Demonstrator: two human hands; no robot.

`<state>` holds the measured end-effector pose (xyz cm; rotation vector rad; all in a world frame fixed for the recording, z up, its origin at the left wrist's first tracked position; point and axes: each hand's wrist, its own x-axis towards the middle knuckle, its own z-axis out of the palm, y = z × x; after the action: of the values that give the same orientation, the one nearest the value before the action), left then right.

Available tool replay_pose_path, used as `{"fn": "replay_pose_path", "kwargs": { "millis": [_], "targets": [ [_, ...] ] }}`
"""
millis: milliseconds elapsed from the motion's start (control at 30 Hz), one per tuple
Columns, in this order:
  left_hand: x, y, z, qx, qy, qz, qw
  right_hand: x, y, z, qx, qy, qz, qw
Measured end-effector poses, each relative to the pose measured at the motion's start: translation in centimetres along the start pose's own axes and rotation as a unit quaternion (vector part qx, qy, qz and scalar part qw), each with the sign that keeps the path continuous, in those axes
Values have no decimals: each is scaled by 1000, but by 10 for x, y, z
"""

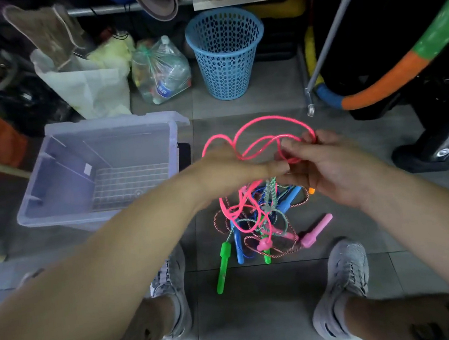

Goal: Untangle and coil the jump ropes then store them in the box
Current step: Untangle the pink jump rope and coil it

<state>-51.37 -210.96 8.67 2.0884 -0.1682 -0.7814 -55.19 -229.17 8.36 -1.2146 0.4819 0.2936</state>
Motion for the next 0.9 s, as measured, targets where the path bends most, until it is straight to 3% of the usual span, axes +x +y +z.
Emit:
{"fn": "replay_pose_path", "kwargs": {
  "millis": [67,167,367,533,700,833,900],
  "targets": [
    [1,-6,10,42,-39,-9,998,-2,-2,2,15,-25,5,1000],
    [4,-10,17,30,-33,16,999,-6,-3,6,3,-43,7,999],
    [12,-9,-1,60,-14,23,998,1,-6,-5,-119,18,-72,990],
    [11,-1,-4,36,-23,42,998,3,-16,-10,-147,43,-99,983],
    [15,-3,-9,19,72,-5,997,4,-21,-16,-207,101,-158,960],
    [18,-10,-13,45,116,-18,992,2,-33,-25,-182,83,-126,972],
    [18,-13,-13,52,141,-5,989,3,-36,-31,-291,95,-142,941]
  ]
}}
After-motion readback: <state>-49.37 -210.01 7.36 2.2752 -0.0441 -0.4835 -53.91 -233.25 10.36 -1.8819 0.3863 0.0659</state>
